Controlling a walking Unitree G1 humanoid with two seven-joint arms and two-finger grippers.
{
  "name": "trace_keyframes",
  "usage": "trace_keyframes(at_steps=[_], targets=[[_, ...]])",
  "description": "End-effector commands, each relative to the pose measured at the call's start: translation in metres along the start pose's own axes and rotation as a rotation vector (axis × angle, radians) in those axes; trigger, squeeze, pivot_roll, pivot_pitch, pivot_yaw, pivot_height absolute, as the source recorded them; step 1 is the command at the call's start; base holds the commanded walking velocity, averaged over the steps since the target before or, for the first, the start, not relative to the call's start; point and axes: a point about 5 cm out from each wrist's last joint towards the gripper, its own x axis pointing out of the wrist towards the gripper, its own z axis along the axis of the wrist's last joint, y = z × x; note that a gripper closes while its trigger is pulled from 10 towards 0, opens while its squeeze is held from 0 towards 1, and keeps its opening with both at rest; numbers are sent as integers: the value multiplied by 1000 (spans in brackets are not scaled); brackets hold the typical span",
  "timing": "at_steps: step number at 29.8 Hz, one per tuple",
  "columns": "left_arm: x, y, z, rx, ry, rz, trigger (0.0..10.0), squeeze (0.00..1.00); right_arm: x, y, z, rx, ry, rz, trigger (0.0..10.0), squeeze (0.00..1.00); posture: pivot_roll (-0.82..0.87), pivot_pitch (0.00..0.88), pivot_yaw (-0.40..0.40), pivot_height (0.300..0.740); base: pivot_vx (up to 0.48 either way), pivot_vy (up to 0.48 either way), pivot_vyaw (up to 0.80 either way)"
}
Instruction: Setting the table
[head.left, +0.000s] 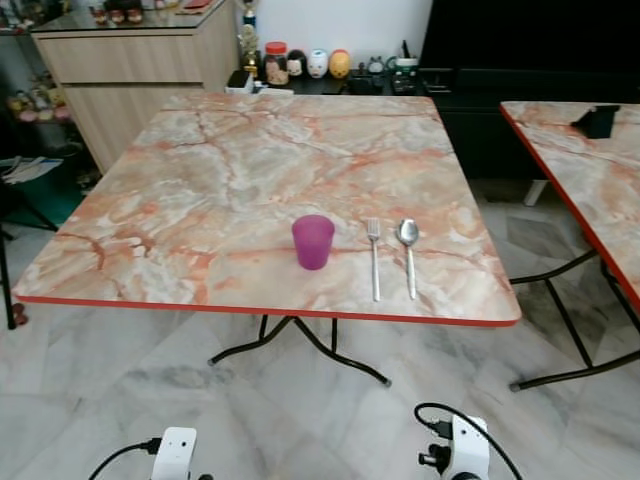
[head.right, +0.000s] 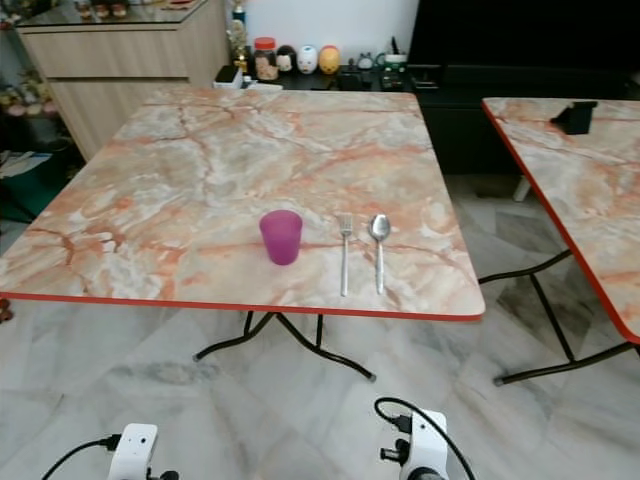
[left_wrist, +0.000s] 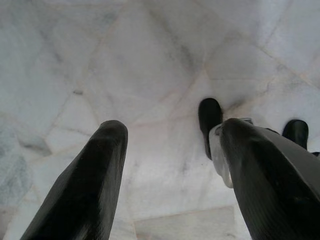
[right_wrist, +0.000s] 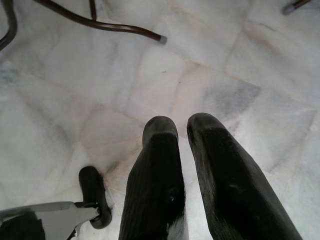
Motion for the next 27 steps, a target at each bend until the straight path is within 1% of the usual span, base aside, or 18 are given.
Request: trace_keyframes(at_steps=[1, 5, 14, 22, 24, 27], targets=[[-1, 2, -4, 24, 10, -2, 10000, 0, 0, 1, 2, 12, -11, -3, 10000, 0, 5, 0, 2, 740, 0, 0, 0], [-1, 2, -4, 32, 12, -4, 10000, 0, 0, 1, 2, 13, -17, -7, 10000, 0, 4, 0, 3, 740, 0, 0, 0], [-1, 1, -4, 21, 12, -8, 10000, 0, 1, 2, 5, 16, -32, -10, 10000, 0, 6, 0, 3, 740, 0, 0, 0], [-1, 2, -5, 40, 17, -7, 10000, 0, 1, 5, 7, 12, -43, -7, 10000, 0, 4, 0, 4, 740, 0, 449, 0], [-1, 2, -4, 70, 15, -10, 10000, 0, 1, 5, 8, 10, -45, -7, 10000, 0, 4, 0, 4, 740, 0, 0, 0], [-1, 2, -4, 63, 16, -9, 10000, 0, 1, 5, 8, 11, -46, -7, 10000, 0, 6, 0, 5, 740, 0, 0, 0]])
